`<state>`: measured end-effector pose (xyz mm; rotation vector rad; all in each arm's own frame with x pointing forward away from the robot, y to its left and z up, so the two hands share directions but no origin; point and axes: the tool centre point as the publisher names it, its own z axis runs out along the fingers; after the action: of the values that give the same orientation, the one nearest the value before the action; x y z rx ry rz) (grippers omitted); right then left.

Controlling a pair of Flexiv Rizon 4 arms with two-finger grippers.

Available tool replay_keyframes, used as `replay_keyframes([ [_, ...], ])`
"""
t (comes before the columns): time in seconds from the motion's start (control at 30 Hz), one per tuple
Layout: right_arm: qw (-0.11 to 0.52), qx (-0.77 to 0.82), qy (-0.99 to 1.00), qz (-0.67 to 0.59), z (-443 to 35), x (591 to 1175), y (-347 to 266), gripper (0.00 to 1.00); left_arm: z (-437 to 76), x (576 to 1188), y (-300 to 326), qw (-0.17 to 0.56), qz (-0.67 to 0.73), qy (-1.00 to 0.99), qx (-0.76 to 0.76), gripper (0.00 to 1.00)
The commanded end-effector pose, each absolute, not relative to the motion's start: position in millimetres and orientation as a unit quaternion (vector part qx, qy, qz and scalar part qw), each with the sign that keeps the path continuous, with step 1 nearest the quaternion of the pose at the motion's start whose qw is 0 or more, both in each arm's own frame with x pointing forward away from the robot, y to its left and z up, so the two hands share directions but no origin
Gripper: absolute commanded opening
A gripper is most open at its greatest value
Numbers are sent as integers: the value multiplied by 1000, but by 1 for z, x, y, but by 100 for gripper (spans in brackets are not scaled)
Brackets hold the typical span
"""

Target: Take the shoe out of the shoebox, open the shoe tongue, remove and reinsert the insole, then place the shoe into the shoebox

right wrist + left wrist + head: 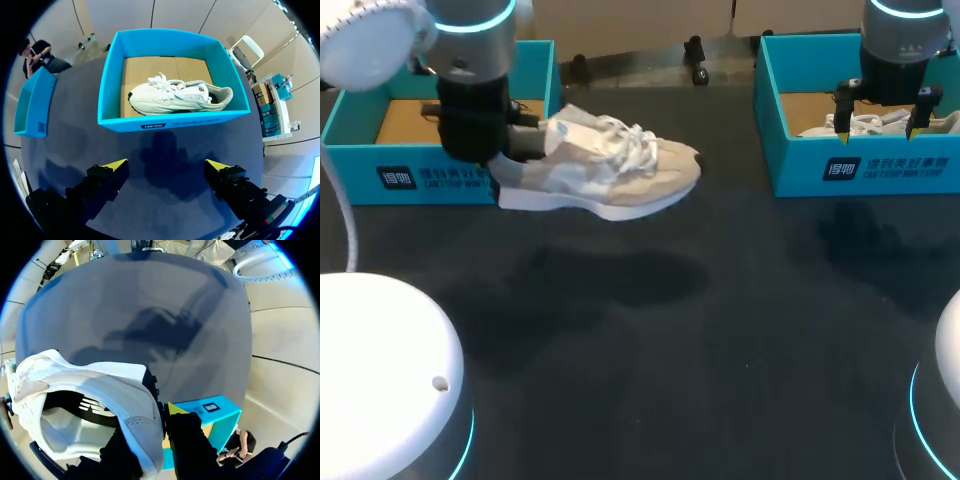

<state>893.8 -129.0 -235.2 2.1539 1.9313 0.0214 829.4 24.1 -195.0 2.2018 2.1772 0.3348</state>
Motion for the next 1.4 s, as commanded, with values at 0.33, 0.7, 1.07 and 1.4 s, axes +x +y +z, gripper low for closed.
replay_keyframes([
  [0.33,124,739,663,8,-236,893,-129,100,-215,787,-13,34,125,719,683,0],
  [0.7,124,739,663,8,-236,893,-129,100,-238,758,-43,28,128,733,668,0],
  [1.07,124,739,663,8,-236,893,-129,100,-274,747,-67,11,129,730,671,0],
  [1.4,124,739,663,8,-236,893,-129,100,-320,748,-83,-19,148,726,671,0],
])
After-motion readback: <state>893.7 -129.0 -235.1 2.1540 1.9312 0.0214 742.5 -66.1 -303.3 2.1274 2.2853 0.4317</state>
